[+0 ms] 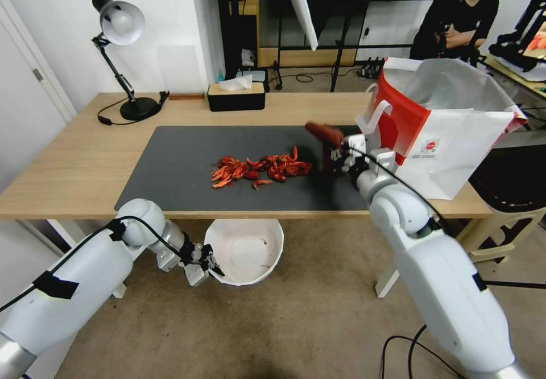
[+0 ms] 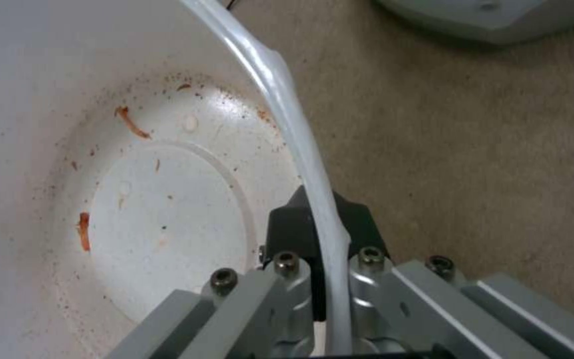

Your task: Sweep shrimp from table into container with towel, then put container into takeout bag.

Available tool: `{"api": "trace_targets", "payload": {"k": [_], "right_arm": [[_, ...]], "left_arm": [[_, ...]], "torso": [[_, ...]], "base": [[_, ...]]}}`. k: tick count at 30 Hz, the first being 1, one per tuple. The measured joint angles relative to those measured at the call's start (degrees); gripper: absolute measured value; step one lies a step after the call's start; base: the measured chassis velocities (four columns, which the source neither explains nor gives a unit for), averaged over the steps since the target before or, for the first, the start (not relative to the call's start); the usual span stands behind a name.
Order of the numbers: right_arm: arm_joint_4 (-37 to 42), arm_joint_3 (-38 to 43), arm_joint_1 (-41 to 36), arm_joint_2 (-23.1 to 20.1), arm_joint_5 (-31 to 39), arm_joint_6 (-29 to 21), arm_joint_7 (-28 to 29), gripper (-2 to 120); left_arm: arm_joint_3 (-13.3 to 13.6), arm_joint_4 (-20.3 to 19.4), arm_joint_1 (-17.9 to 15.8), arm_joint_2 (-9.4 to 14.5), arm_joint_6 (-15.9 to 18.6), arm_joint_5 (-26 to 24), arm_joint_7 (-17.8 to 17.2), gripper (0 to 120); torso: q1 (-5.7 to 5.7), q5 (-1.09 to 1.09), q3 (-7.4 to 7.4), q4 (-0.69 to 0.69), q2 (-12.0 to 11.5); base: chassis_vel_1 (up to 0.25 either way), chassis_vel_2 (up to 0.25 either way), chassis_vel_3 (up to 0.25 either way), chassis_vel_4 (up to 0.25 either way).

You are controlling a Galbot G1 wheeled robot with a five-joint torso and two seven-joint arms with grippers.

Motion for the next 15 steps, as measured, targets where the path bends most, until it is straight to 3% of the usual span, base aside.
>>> {"api": "trace_targets", "payload": {"k": [8, 15], "right_arm": [[-8.85, -5.2, 6.78, -2.34, -7.01, 1.94, -8.21, 3], [-13.8, -9.42, 8.93, -1.94, -11.73, 2.3, -6.71, 3]], "left_arm": [[-0.02, 0.7, -0.19, -0.18, -0.02, -0.04, 0.19, 0], [0.55, 0.82, -0.81, -0.41, -0.08, -0.33, 0.24, 0]], "torso": [[0.0, 0.0, 0.0, 0.0, 0.0], [0.0, 0.0, 0.0, 0.0, 0.0]], "base": [[0.0, 0.0, 0.0, 0.0], [0.0, 0.0, 0.0, 0.0]]}}
